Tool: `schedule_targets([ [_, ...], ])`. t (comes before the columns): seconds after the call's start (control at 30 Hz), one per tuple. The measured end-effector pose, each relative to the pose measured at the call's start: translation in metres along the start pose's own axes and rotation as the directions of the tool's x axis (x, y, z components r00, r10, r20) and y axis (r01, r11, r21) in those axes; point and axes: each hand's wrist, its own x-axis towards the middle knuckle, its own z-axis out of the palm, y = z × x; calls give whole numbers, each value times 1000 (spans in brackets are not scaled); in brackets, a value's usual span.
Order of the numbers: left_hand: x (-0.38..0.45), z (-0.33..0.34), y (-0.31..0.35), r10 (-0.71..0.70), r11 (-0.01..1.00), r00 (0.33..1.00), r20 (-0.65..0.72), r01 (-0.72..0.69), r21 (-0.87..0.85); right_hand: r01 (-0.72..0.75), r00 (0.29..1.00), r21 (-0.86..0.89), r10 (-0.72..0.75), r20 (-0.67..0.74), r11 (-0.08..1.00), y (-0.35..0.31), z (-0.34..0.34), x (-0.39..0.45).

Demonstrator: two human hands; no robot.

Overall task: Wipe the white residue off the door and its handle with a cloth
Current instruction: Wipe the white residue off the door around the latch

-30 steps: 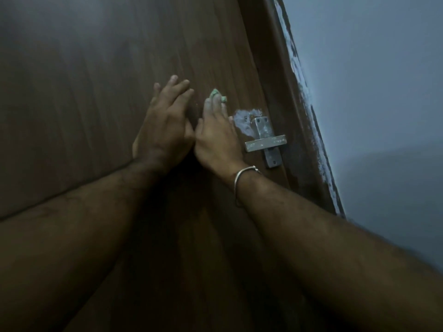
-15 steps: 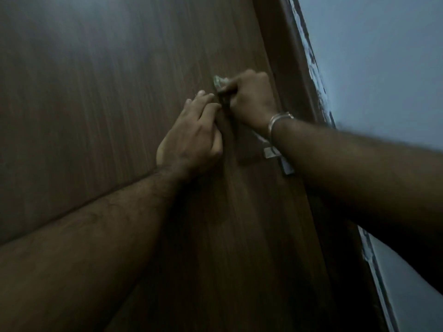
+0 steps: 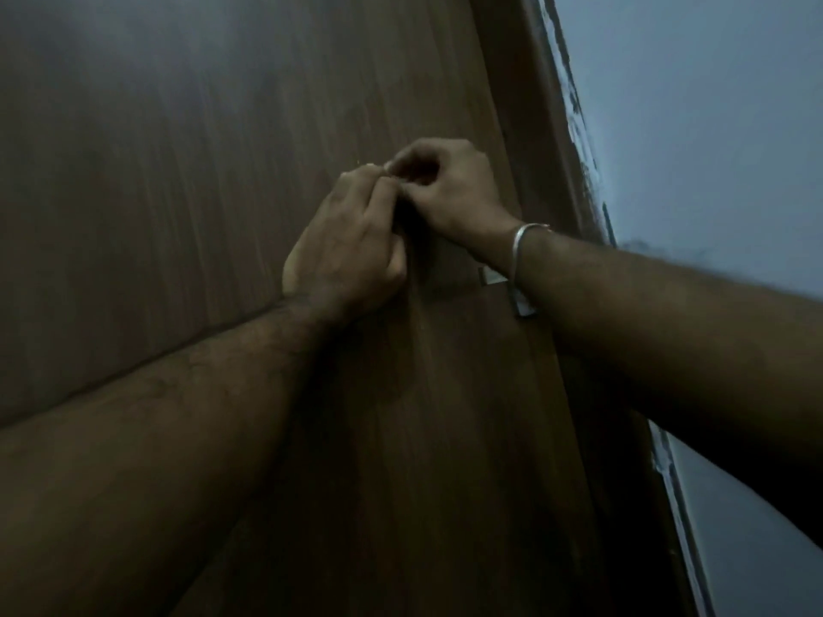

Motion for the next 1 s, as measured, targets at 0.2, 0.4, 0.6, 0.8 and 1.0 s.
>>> schedule_targets([
  [0.2,4,5,-5,70,977,994,81,-85,195,-136,991,-72,135,-13,988,26,-20,10],
  [0.4,7,8,-11,97,958,982,160,-136,253,-286,956,-212,293,5,935,60,-59,23],
  [0.6,15,11,-2,52,968,974,223,-104,227,-251,935,-270,305,182,930,56,-59,22],
  [0.8,28,17,4,87,971,958,273,-143,193,-325,916,-272,373,149,906,57,-57,17],
  [1.0,31,10,5,101,968,931,350,-173,182,-366,912,-210,395,112,907,41,-49,7],
])
